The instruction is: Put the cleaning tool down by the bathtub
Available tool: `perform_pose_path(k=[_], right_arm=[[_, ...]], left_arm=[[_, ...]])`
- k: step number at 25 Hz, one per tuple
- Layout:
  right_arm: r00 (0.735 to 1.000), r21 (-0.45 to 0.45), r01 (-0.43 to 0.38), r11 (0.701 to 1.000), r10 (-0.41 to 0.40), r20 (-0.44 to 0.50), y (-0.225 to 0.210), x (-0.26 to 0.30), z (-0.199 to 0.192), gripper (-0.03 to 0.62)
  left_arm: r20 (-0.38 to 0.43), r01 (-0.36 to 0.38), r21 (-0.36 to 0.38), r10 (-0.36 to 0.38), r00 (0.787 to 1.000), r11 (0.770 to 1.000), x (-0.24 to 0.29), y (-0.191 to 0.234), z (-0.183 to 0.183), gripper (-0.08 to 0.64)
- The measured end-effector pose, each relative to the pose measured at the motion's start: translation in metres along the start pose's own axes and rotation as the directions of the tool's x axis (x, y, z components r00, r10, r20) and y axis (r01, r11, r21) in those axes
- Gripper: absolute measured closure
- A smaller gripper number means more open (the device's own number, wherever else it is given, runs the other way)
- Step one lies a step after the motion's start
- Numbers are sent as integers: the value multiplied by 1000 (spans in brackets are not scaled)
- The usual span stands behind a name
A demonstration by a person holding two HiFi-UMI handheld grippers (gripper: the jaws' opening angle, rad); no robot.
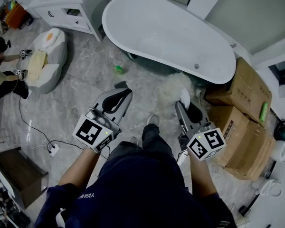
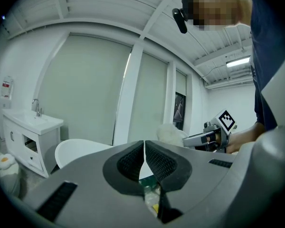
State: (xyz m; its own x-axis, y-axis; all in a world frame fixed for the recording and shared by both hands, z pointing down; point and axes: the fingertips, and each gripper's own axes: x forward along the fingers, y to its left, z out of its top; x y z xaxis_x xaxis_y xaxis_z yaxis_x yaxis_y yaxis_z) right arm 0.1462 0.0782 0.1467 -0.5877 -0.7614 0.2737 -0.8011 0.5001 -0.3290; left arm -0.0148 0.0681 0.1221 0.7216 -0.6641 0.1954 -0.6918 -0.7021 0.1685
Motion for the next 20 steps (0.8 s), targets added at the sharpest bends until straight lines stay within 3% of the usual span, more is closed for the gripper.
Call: perform_pose_path(k=[9,20], right_arm=[[997,21,-62,998,63,-53,-78,42,12,499],[984,40,-125,991,129,-121,-148,97,6,499]], left_arm=[[-44,-70,-14,70,997,997,78,21,4,523],[-122,-132,-21,128,984,991,147,51,-18,523]])
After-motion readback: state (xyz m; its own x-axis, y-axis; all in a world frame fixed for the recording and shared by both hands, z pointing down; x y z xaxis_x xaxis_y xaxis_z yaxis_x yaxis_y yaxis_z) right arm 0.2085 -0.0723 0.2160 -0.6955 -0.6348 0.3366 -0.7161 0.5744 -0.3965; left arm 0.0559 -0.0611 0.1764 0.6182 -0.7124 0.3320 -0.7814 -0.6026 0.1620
